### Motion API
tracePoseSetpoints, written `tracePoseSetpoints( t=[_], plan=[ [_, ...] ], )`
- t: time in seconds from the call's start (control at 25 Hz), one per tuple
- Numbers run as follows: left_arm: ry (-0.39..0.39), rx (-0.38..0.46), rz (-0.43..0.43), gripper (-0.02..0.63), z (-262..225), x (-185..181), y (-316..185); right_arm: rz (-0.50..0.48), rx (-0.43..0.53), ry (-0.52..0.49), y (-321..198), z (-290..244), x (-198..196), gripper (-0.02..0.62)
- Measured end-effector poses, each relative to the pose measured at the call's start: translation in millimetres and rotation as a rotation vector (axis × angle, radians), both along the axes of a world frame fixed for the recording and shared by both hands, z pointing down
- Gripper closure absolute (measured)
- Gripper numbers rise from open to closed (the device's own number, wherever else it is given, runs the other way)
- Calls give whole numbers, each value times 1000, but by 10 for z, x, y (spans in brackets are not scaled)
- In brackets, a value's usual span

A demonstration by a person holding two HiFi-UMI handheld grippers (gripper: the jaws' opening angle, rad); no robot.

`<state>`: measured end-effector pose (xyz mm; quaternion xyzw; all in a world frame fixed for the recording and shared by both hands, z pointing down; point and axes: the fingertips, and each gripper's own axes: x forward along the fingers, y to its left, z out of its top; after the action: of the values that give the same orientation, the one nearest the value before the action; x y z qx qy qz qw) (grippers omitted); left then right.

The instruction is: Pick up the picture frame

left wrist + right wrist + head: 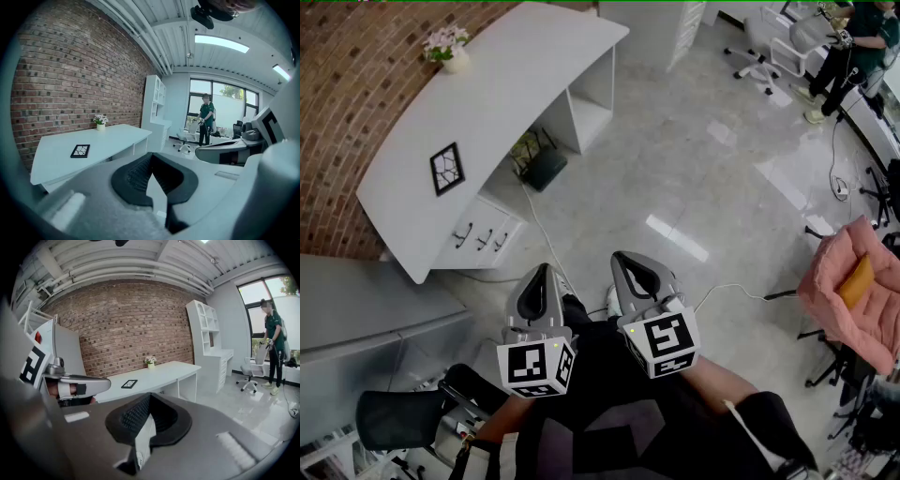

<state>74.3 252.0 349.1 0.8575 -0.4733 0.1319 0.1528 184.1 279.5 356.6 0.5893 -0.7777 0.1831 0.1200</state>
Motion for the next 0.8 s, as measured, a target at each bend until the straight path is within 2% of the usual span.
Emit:
tracePoseSetpoints(
  t=[0.48,0.8],
  plan=[
    [9,0,9,611,17,-28,-66,3,-1,7,-58,10,-52,595],
    [30,0,18,611,31,-68,-199,10,1,-25,-182,3,-102,594]
  ],
)
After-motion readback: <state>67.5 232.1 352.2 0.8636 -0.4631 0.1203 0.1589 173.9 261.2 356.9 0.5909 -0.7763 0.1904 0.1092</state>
